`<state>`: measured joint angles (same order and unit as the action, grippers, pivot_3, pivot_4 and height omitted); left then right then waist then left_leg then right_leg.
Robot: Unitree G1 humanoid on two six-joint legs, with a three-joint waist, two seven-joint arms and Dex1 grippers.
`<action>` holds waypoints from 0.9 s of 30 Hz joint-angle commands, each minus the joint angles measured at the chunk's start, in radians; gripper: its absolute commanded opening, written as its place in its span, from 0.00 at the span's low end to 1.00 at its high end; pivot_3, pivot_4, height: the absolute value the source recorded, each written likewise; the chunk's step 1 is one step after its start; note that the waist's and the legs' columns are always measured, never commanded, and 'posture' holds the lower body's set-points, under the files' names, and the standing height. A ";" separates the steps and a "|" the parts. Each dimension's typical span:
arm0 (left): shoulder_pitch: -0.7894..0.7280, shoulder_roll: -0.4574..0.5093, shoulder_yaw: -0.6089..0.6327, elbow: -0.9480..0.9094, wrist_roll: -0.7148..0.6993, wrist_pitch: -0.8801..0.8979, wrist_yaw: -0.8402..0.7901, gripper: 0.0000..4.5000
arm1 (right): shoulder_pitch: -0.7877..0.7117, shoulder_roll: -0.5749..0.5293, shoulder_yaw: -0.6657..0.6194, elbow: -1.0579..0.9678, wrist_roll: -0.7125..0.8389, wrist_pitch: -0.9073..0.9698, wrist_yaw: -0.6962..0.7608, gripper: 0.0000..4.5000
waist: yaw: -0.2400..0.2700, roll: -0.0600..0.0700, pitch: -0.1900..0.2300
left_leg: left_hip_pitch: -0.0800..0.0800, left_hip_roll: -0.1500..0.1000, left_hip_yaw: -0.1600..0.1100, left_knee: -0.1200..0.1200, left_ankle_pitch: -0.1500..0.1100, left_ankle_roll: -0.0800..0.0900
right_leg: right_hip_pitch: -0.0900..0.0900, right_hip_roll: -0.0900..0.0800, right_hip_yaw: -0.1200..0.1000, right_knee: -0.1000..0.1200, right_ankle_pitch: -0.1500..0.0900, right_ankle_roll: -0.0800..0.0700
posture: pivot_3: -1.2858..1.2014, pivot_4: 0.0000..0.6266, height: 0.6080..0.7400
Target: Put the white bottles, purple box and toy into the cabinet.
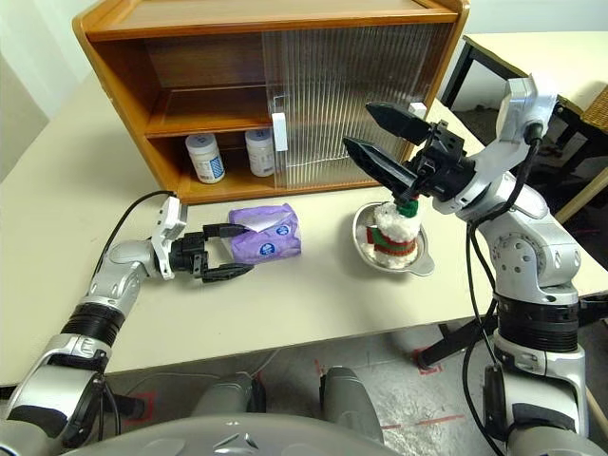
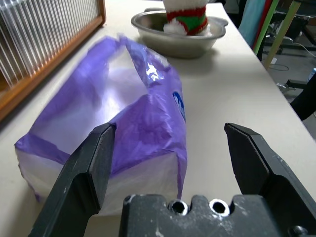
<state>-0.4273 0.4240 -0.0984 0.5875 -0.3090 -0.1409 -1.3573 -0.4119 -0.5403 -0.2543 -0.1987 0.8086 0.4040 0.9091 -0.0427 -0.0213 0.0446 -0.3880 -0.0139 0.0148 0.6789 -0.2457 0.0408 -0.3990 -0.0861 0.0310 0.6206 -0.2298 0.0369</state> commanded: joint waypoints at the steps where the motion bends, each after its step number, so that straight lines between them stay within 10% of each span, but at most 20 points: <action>1: -0.010 -0.003 -0.004 0.035 0.016 0.003 -0.015 0.96 | 0.008 -0.008 -0.020 -0.022 0.008 -0.003 -0.007 1.00 | 0.000 0.000 0.000 | 0.000 0.000 0.000 0.000 0.000 0.000 | 0.000 0.000 0.000 0.000 0.000 0.000 | 0.47 0.00 1.00; 13: -0.003 -0.008 0.002 0.063 0.026 -0.022 -0.002 0.01 | 0.005 -0.012 -0.018 -0.018 0.009 -0.003 -0.008 1.00 | 0.000 0.000 0.000 | 0.000 0.000 0.001 0.000 0.000 0.000 | 0.000 0.000 0.000 0.000 0.000 0.000 | 0.47 0.00 1.00; 27: 0.011 0.053 0.051 -0.327 -0.105 0.186 0.004 0.01 | -0.014 0.004 0.001 0.010 -0.002 -0.017 0.007 1.00 | -0.001 0.000 0.000 | -0.001 0.001 0.001 0.000 0.000 0.000 | -0.001 0.000 0.002 0.000 0.001 0.000 | 0.48 0.00 1.00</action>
<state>-0.4198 0.4562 -0.0674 0.3428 -0.3746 -0.0027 -1.3525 -0.4159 -0.5391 -0.2516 -0.1959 0.8087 0.4020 0.9069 -0.0435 -0.0214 0.0446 -0.3888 -0.0130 0.0160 0.6788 -0.2457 0.0407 -0.4003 -0.0855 0.0327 0.6208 -0.2291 0.0373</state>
